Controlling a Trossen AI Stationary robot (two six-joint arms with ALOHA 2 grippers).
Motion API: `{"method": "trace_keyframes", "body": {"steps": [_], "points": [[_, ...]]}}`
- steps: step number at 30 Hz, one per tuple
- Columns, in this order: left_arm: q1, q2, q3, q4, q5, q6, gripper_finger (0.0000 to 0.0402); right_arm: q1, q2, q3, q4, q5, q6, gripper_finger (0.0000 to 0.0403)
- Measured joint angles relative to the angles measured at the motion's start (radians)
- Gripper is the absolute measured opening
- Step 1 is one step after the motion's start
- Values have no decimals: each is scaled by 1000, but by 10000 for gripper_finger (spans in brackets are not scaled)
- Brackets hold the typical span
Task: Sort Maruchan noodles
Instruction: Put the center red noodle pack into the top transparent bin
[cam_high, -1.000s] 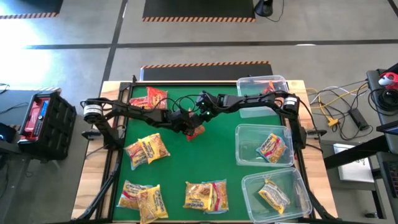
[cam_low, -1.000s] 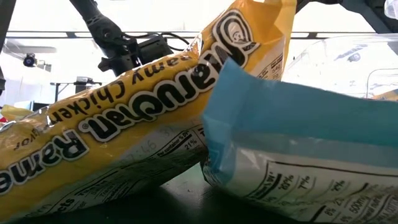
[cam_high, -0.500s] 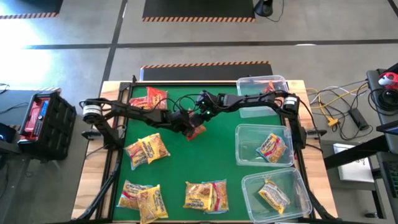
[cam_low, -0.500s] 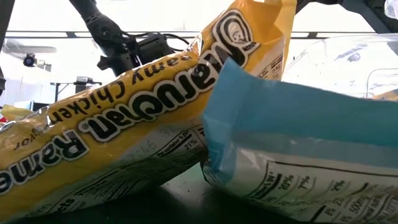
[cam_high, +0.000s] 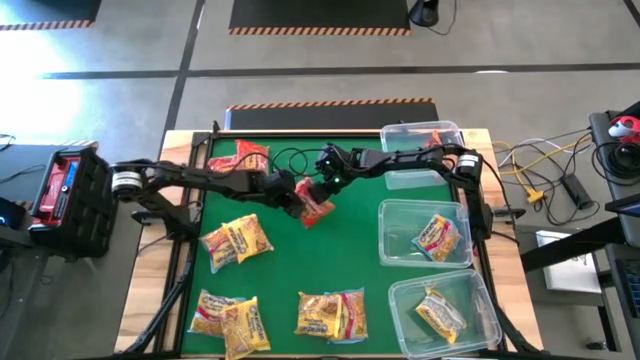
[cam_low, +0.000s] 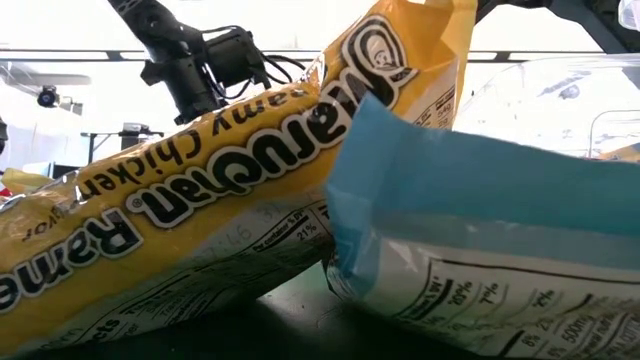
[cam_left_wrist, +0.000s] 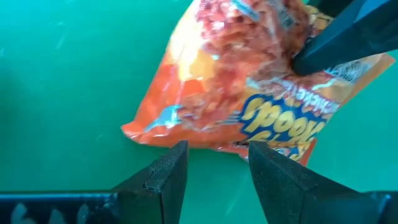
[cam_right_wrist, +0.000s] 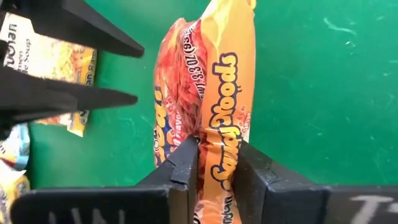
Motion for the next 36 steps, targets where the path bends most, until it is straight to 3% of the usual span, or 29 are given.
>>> {"method": "trace_keyframes", "body": {"steps": [11,21,28,36], "points": [[0,-51,-1,-152,7,-92,152,-52,-69,1,-50,-1,-61,58],[0,-73,-2,-155,-23,-110,152,-143,-168,1,-100,20,-135,58],[0,-73,-2,-152,-45,-115,152,-236,-260,1,-138,81,-201,58],[0,-73,-2,-144,-74,-131,152,-358,-422,2,-146,243,-249,58]]}}
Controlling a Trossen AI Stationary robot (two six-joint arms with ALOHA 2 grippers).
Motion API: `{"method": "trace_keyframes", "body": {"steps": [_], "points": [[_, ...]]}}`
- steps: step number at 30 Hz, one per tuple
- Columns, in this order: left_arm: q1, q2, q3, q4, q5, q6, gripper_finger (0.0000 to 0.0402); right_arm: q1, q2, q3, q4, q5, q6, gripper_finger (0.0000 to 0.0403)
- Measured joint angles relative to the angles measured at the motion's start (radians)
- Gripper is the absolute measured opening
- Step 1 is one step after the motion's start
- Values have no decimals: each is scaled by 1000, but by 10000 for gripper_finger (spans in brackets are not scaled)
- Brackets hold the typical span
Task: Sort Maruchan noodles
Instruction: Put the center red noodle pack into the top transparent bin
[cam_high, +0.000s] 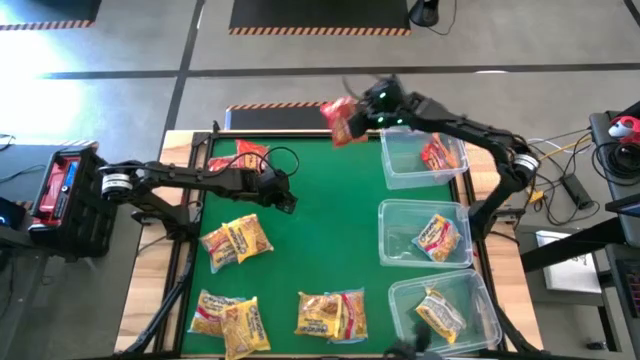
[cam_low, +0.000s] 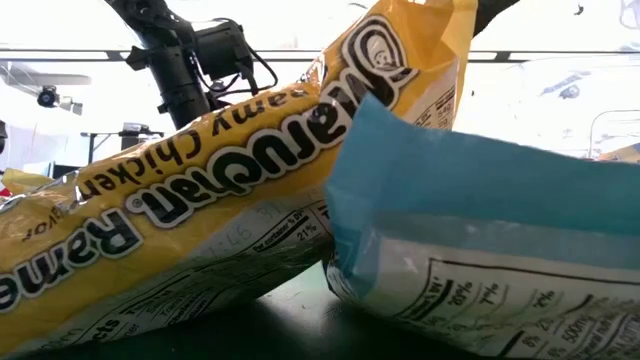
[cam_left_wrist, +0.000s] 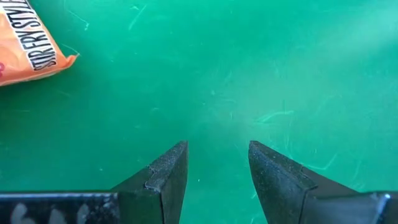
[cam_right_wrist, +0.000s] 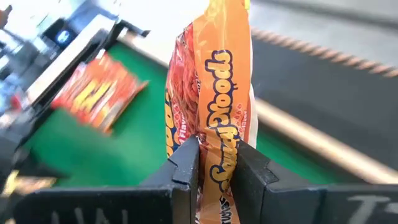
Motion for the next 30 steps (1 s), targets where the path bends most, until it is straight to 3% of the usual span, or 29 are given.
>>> {"method": "trace_keyframes", "body": {"steps": [8,16,22,30], "points": [[1,0,0,2,-21,-3,152,-75,-145,1,-43,140,-47,58],[0,0,0,3,-24,-11,152,-84,-209,2,-321,354,-126,58],[0,0,0,3,-24,-12,152,-87,-228,1,-537,363,-119,58],[0,0,0,2,-24,-23,152,-87,-268,1,-606,369,-118,58]]}}
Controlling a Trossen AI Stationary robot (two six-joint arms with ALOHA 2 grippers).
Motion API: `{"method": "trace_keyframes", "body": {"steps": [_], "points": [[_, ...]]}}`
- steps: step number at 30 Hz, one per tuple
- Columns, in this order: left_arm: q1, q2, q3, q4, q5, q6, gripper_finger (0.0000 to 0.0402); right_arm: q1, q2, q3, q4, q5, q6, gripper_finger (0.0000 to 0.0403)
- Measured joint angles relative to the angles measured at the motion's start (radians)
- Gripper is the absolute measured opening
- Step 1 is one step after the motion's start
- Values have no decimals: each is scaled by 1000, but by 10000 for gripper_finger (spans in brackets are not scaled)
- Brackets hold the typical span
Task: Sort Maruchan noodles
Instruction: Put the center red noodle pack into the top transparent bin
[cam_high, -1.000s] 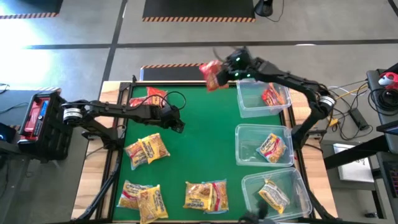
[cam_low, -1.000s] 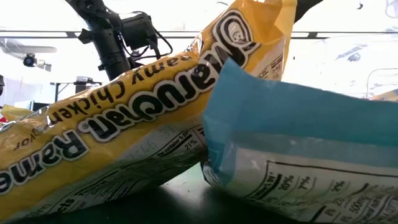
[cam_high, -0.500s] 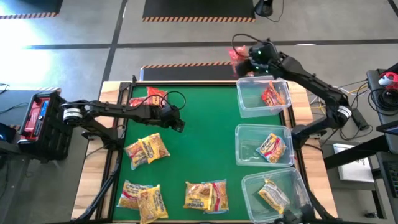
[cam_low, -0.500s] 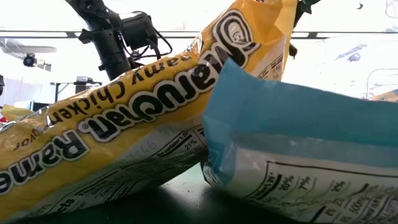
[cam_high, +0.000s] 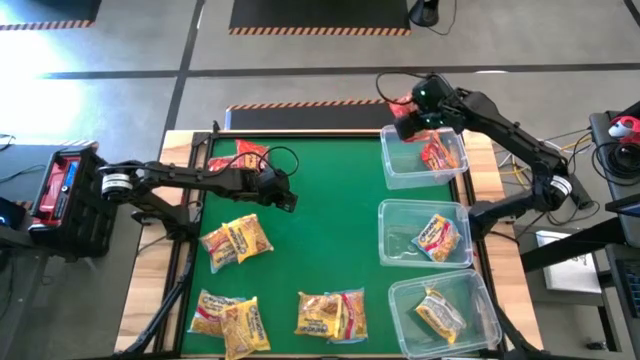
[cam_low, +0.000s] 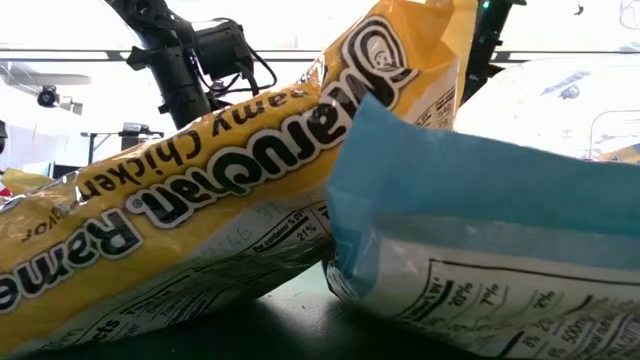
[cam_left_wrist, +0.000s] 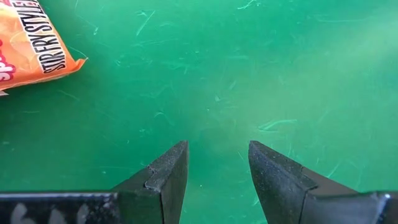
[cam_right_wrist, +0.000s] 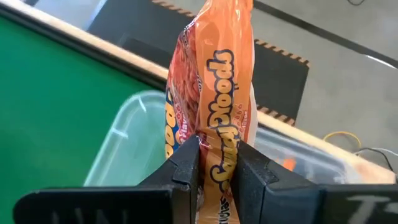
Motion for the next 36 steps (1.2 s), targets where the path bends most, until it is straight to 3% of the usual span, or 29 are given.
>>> {"method": "trace_keyframes", "body": {"steps": [7,22,36], "points": [[0,0,0,0,0,-7,152,0,1,-4,-177,1,53,58],[0,0,0,1,-20,1,152,-10,75,-27,-294,2,35,58],[1,0,-14,23,-23,1,153,-10,56,-31,-365,0,-12,58]]}}
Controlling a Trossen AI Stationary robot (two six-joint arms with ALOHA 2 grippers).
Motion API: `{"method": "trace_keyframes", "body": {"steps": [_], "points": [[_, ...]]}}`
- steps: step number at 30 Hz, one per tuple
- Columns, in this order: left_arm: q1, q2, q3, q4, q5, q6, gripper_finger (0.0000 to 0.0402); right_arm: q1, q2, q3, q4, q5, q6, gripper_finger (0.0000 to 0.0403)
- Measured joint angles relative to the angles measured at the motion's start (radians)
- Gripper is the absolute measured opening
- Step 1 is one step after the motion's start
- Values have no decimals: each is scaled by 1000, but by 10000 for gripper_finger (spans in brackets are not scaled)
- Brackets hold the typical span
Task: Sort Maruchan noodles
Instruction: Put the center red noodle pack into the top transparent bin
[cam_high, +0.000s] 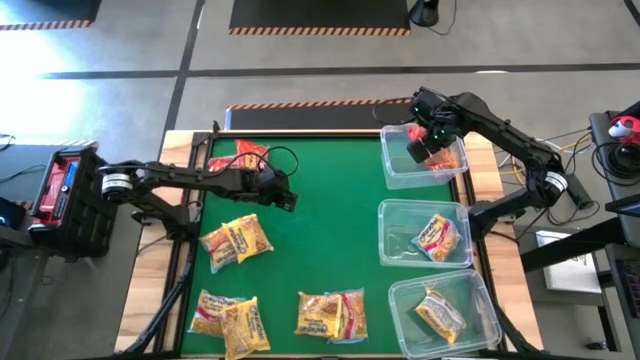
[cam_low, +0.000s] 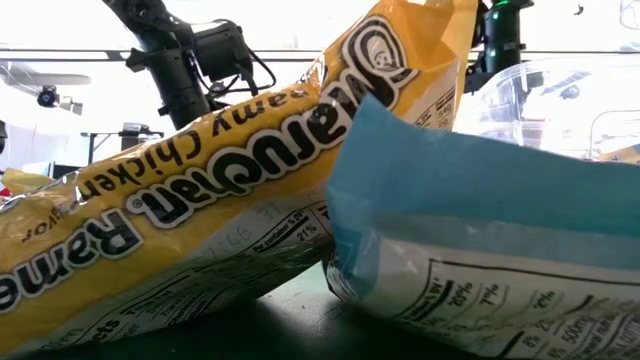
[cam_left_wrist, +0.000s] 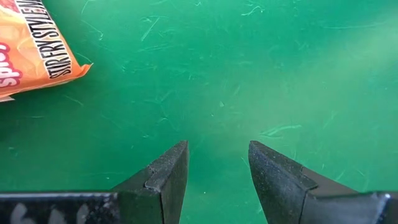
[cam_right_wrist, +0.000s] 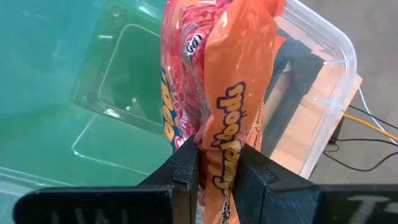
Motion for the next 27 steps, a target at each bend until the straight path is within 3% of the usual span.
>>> {"method": "trace_keyframes", "body": {"steps": [27], "points": [[0,1,-53,72,0,-45,153,-90,141,-73,51,-7,-171,59]]}}
